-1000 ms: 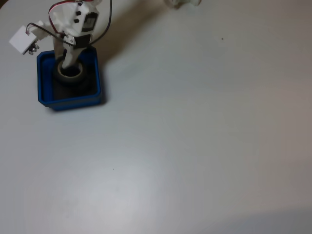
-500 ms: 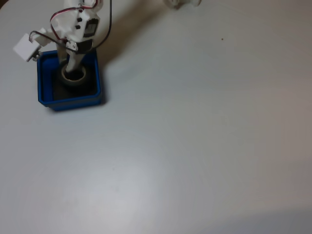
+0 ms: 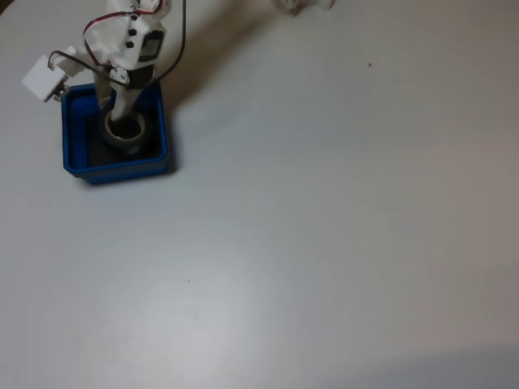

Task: Pick the black tape roll and drop it in the blue box

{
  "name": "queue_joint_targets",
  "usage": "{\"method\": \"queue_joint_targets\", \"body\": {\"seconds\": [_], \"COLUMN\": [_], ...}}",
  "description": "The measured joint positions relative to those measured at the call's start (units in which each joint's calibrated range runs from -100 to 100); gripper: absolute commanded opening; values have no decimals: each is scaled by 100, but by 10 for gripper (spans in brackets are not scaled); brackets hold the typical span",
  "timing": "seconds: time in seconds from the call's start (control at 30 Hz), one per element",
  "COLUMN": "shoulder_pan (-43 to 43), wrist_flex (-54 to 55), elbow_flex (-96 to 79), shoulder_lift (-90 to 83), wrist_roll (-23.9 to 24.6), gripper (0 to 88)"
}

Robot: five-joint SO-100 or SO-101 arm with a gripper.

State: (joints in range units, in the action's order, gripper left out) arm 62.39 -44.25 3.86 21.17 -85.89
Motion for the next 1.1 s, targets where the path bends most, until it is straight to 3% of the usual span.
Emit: {"method": "queue_joint_targets", "body": {"seconds": [0.33,0.6,0.83,0.97,1.1], "shoulder_pan": [-129,-188,-198,-198,-208], "wrist_flex": [8,8,8,8,16], "elbow_flex": [0,0,0,0,0], "shoulder_lift": [212,271,305,305,305], "wrist_roll": [8,0,-8,-8,-8], "gripper": [94,179,176,131,16]}}
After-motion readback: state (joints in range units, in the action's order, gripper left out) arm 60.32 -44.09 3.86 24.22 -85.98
